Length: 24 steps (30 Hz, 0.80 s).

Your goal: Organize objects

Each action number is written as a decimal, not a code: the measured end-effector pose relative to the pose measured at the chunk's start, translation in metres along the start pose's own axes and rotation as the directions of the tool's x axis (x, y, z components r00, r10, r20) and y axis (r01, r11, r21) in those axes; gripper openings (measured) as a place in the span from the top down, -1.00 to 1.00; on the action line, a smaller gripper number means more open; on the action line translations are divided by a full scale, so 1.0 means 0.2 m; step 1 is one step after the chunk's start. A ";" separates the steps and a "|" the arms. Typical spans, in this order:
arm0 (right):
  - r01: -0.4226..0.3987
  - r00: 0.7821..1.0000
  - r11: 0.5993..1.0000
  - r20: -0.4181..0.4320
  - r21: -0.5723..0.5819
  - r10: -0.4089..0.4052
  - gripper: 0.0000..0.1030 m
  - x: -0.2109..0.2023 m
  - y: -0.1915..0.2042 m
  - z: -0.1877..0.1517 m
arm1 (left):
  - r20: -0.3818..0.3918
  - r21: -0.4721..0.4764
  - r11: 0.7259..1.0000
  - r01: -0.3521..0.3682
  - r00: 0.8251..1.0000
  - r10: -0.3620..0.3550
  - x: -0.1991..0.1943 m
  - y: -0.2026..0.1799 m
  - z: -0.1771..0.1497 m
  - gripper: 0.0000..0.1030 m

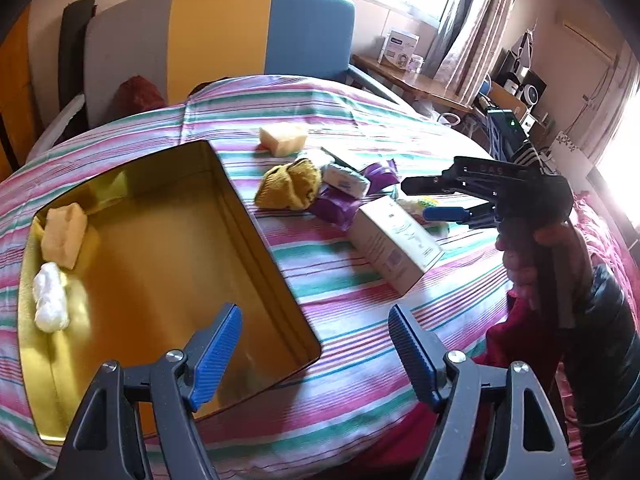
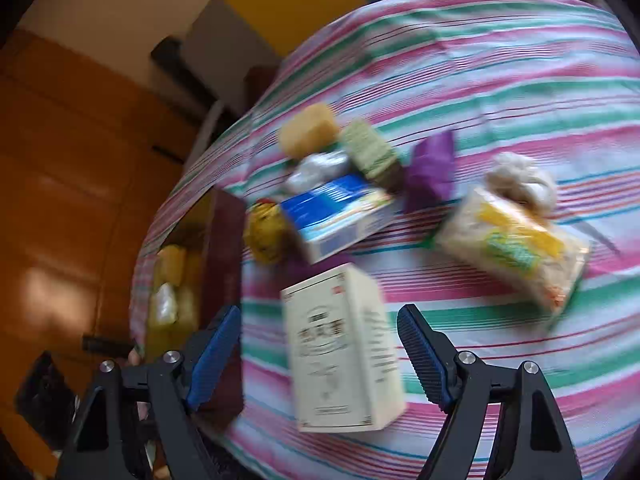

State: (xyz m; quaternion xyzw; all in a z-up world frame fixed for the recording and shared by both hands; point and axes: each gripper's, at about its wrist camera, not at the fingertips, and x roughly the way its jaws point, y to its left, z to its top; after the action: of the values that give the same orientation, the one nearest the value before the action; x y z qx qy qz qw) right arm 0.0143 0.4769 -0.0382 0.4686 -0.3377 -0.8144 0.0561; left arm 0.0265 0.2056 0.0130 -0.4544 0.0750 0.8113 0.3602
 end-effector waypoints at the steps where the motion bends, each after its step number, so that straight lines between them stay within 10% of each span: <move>1: 0.024 1.000 0.999 0.019 0.026 -0.025 -0.58 0.00 -0.03 0.02 | -0.001 0.008 1.000 0.008 1.000 -0.008 0.01 -0.02 0.01 -0.53; 8: 0.071 0.973 0.972 0.201 0.226 -0.117 -0.73 -0.16 -0.21 0.05 | -0.029 0.045 0.997 0.057 0.998 -0.056 0.13 -0.19 0.14 -0.60; 24: 0.019 0.946 0.946 0.301 0.322 -0.122 -0.82 -0.33 -0.32 0.05 | -0.198 -0.072 0.997 0.016 0.980 -0.030 0.71 -0.34 0.37 -0.93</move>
State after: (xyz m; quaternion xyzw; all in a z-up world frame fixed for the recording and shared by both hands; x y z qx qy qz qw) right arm 0.0567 0.5577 -0.0249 0.3463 -0.4508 -0.8161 -0.1038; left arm -0.0256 0.3607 -0.0425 -0.5463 0.0769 0.7599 0.3439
